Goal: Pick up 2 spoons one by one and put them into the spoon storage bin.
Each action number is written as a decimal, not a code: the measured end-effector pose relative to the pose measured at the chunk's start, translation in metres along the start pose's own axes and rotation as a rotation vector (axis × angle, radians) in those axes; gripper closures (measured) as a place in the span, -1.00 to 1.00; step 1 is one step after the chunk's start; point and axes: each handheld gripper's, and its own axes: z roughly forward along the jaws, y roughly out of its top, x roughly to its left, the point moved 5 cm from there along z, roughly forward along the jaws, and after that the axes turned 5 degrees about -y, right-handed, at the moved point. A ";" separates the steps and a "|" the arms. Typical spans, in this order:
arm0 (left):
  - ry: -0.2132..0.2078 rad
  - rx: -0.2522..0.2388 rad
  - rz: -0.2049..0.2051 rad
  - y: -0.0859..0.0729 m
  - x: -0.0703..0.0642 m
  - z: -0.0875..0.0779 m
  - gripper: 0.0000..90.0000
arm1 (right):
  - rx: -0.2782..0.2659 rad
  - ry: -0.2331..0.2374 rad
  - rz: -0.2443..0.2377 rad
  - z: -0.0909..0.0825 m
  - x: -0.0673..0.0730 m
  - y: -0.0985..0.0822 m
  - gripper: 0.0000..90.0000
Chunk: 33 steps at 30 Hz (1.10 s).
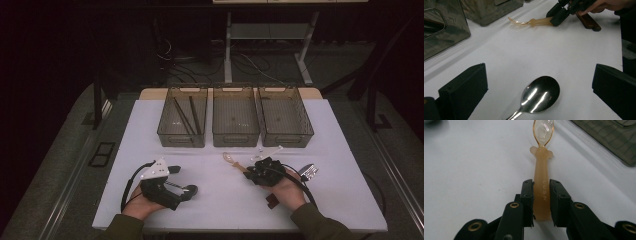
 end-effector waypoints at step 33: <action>0.010 0.000 -0.019 -0.001 0.003 -0.002 -1.00 | -0.130 0.042 0.022 -0.035 -0.014 0.020 0.65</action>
